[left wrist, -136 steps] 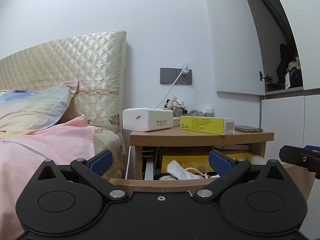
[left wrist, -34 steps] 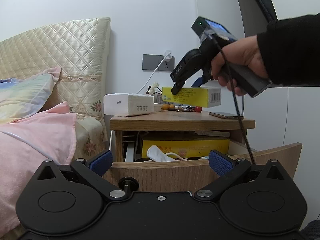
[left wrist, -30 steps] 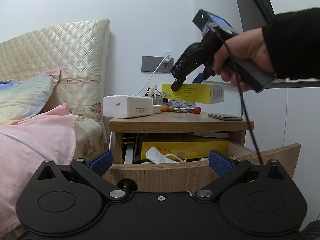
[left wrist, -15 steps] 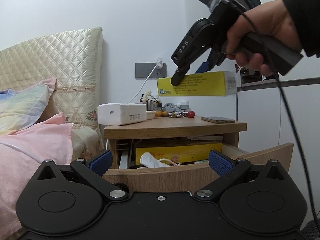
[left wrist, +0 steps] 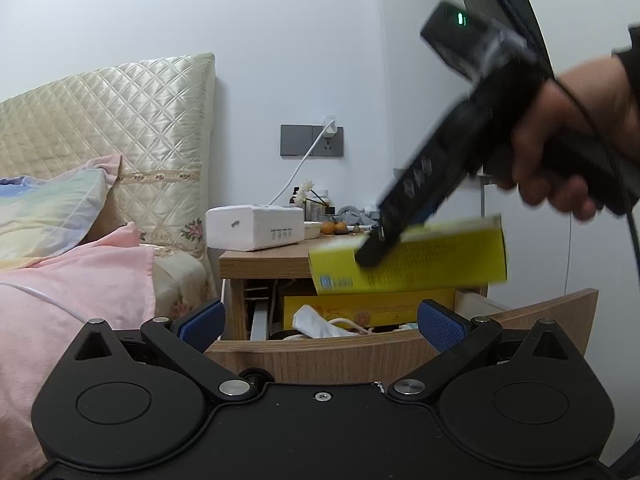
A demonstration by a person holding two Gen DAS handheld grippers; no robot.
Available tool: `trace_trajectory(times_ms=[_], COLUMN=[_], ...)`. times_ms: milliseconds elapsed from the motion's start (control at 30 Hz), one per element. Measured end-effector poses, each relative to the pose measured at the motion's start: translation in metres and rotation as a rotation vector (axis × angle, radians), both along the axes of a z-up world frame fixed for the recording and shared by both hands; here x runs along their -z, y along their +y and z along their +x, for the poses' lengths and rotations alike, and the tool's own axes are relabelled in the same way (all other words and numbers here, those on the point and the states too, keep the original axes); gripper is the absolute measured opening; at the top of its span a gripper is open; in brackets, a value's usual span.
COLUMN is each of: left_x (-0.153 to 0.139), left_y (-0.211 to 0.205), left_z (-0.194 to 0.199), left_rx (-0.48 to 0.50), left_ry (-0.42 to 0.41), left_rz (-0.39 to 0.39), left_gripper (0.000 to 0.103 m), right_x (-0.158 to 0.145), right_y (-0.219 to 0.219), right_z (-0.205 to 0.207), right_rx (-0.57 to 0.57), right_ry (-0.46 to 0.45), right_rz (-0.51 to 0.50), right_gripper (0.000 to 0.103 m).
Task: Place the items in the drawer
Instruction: 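Carry the yellow medicine box with the right gripper down into the open drawer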
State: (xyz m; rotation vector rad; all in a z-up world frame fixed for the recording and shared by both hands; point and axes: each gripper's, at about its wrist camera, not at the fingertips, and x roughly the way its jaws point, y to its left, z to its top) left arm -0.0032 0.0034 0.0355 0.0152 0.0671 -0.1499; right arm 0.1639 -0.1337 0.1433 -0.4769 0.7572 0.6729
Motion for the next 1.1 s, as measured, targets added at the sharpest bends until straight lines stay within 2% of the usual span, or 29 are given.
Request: trace_trajectory(times_ms=[267,500,667,767,1000,1100], left_x=[0.001,0.003,0.005,0.006,0.007,0.007], left_y=[0.001,0.001,0.002,0.002,0.002,0.003], left_z=[-0.002,-0.001,0.001,0.002,0.005,0.005], left_rx=[0.005,0.014,0.017,0.017,0.018,0.020], left_ry=[-0.009,-0.001,0.002,0.006,0.015,0.015], left_rz=[0.003,0.010,0.011,0.012,0.009,-0.001], left_gripper=[0.102,0.102,0.102,0.102,0.102,0.102], right_x=[0.038,0.059,0.074,0.082,0.073,0.062], right_y=[-0.006,-0.020,-0.026,-0.026,-0.027,-0.030], right_z=[0.030,0.045,0.058,0.065,0.070,0.066], right_rx=[-0.037,-0.025,-0.017,-0.018,0.011,0.039], right_ry=[0.031,0.046,0.083,0.140,0.143,0.129], right_rz=[-0.033,-0.078,-0.110,-0.126,-0.064,-0.026], right_gripper=[0.058,0.057,0.057,0.057,0.058,0.063])
